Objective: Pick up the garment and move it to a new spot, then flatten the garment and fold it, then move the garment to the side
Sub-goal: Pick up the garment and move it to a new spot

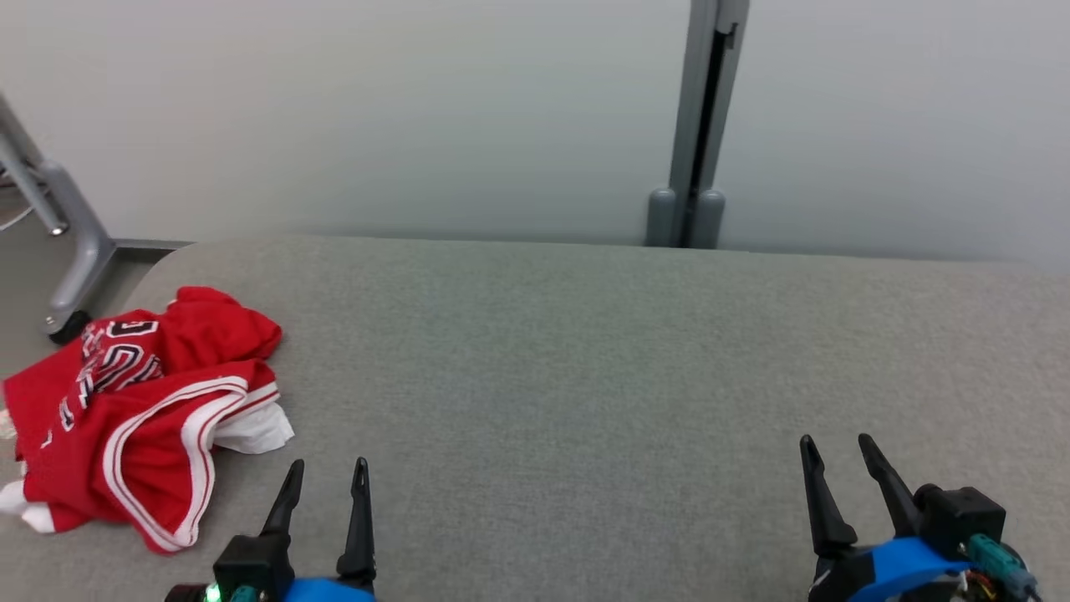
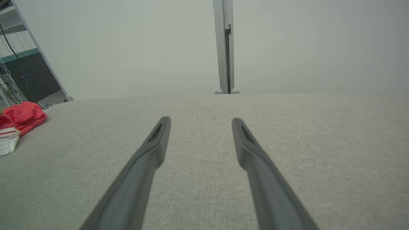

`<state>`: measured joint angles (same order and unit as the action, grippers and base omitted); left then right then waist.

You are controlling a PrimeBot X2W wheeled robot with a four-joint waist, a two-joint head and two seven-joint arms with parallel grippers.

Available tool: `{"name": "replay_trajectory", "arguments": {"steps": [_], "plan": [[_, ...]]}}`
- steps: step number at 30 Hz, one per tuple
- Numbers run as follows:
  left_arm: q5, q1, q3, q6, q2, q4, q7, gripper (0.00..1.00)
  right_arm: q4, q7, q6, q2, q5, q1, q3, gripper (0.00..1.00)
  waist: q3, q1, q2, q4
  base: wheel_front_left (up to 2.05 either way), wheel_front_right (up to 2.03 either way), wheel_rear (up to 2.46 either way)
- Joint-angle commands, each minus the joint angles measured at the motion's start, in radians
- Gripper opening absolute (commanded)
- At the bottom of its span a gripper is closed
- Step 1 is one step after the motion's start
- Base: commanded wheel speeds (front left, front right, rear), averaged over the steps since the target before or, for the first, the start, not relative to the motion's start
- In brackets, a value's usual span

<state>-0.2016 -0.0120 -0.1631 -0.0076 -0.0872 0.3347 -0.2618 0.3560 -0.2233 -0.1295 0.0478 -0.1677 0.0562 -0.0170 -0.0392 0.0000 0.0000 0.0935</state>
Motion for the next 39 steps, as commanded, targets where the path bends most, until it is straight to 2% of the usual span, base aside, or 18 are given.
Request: {"name": "replay_trajectory", "arguments": {"steps": [1,13,19,27,31,34,39], "plan": [[0.003,0.012,0.002,0.006,-0.004,-0.004,-0.005,1.00,-0.011,0.002,-0.002,0.005,0.002,-0.007,-0.003,1.00,0.019,0.0000,0.0000,0.057,0.00,0.00,0.00],[-0.009,-0.004,0.020,0.021,-0.023,-0.012,-0.005,1.00,-0.025,0.008,-0.002,0.005,-0.009,-0.007,0.017,1.00,0.032,0.0000,0.0000,0.318,0.00,0.00,0.00],[-0.017,-0.022,0.032,0.032,-0.030,-0.027,-0.005,1.00,-0.022,0.006,-0.001,0.005,-0.016,0.002,0.031,1.00,0.036,0.0000,0.0000,0.382,0.00,0.00,0.00],[-0.032,-0.018,0.042,0.039,-0.036,-0.043,-0.002,1.00,-0.015,0.004,-0.001,0.005,-0.020,0.011,0.045,1.00,0.043,0.0000,0.0000,0.374,0.00,0.00,0.00],[-0.074,0.044,0.075,0.023,-0.061,-0.082,0.045,1.00,-0.022,0.007,-0.001,0.005,-0.017,0.015,0.040,1.00,0.055,0.0000,0.0000,0.350,0.00,0.00,0.00],[-0.109,0.125,0.103,0.001,-0.108,-0.124,0.138,1.00,-0.037,0.013,-0.001,0.005,-0.004,0.023,0.031,1.00,0.077,0.0000,0.0000,0.328,0.00,0.00,0.00],[-0.164,0.301,0.147,-0.026,-0.212,-0.120,0.373,1.00,-0.071,0.029,-0.001,0.005,0.018,0.047,0.031,1.00,0.144,0.0000,0.0000,0.272,0.00,0.00,0.00]]}}
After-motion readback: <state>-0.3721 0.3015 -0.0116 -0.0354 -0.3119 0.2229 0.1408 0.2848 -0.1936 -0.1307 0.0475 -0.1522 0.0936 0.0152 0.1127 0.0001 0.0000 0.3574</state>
